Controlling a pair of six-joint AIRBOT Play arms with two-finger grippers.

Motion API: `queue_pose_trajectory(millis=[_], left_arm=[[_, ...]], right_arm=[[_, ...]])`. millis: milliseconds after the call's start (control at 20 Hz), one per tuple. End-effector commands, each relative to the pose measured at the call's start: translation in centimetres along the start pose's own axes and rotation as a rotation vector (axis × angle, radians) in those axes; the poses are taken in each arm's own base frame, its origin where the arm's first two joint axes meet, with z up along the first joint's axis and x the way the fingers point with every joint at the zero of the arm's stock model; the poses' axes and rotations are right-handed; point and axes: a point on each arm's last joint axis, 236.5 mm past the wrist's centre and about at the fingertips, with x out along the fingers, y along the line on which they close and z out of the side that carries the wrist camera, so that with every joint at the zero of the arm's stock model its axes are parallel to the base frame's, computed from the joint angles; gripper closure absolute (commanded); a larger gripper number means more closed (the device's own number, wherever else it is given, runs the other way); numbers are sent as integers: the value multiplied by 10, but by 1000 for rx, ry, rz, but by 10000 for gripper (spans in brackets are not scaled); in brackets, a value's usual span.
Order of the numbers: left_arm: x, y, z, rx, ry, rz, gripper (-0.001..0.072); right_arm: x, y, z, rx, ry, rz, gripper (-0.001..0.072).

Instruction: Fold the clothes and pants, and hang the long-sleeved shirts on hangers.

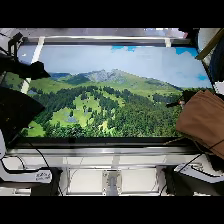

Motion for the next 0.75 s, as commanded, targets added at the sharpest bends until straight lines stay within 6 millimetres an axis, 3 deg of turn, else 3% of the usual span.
queue_pose_trajectory(millis=[0,150,350,500,700], left_arm=[[4,-22,12,22,-46,-43,696],[9,-29,8,33,-27,-54,696],[10,-28,7,31,-21,-55,696],[11,-27,7,30,-19,-56,696],[11,-27,7,30,-19,-55,696]], right_arm=[[22,162,-32,-437,51,370,672],[57,176,-75,-649,188,209,671],[62,208,-103,-759,231,250,671],[62,220,-111,-780,239,279,671],[62,220,-111,-780,239,277,671]])
